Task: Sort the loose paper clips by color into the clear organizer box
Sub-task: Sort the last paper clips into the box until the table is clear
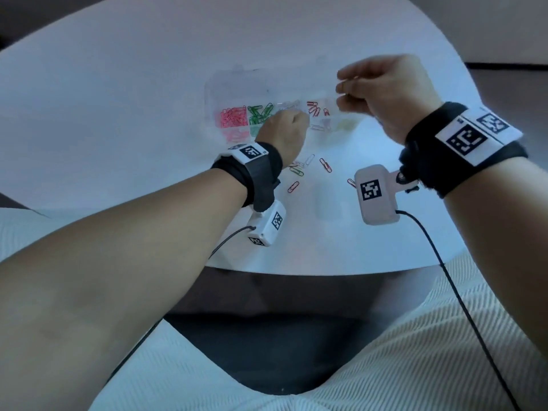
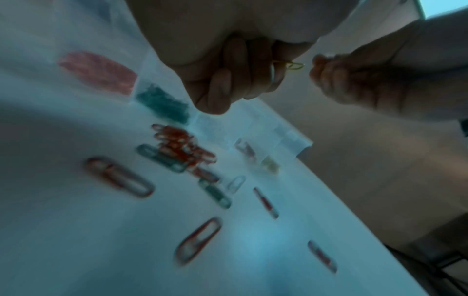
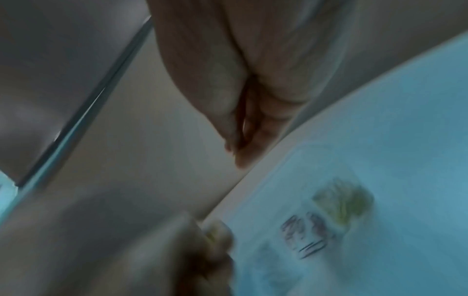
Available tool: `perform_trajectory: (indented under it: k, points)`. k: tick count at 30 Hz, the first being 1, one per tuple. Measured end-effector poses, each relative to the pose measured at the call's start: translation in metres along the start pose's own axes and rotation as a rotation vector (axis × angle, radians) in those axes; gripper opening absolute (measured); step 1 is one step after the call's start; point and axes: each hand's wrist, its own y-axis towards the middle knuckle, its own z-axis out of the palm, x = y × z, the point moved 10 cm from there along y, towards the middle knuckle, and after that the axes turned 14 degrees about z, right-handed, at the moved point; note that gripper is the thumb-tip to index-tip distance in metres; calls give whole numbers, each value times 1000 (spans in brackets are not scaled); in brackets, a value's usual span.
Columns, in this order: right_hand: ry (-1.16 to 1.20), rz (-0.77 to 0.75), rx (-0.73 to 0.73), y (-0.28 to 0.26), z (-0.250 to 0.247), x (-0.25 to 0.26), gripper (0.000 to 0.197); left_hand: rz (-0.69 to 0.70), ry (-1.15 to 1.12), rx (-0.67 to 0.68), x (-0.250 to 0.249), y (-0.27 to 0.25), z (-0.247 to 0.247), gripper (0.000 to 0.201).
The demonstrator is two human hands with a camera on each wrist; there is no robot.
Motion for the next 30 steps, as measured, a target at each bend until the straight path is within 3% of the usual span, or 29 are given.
perform_trajectory:
  k: [3, 5, 7, 9, 11, 16, 22, 27, 30]
  points:
    - [-187, -124, -286, 5, -27, 18, 15, 24, -43, -63, -23, 17, -10, 33]
    - [-326, -104, -320, 10, -28, 16, 9, 41, -49, -92, -40, 29, -16, 32]
    - [-446, -96, -323, 11, -26, 13, 20, 64, 4, -94, -55, 40, -17, 30]
    - [-443, -128, -359, 6, -33, 15, 25, 93, 143, -60, -66, 53, -12, 24]
    - [-378, -122, -381, 0, -44, 13, 23, 102, 293, 12, -70, 66, -1, 31]
    - [-312, -67, -360, -10, -70, -8, 16, 94, 504, 201, -74, 83, 28, 31]
    - [-341, -18, -267, -14, -69, -22, 17, 132, 580, 384, -65, 83, 52, 30]
    - [-629, 1, -79, -18, -39, -31, 13, 187, 501, 353, -70, 77, 39, 42]
    - [-808, 19, -28, -20, -28, -45, 12, 271, 473, 280, -82, 63, 23, 36]
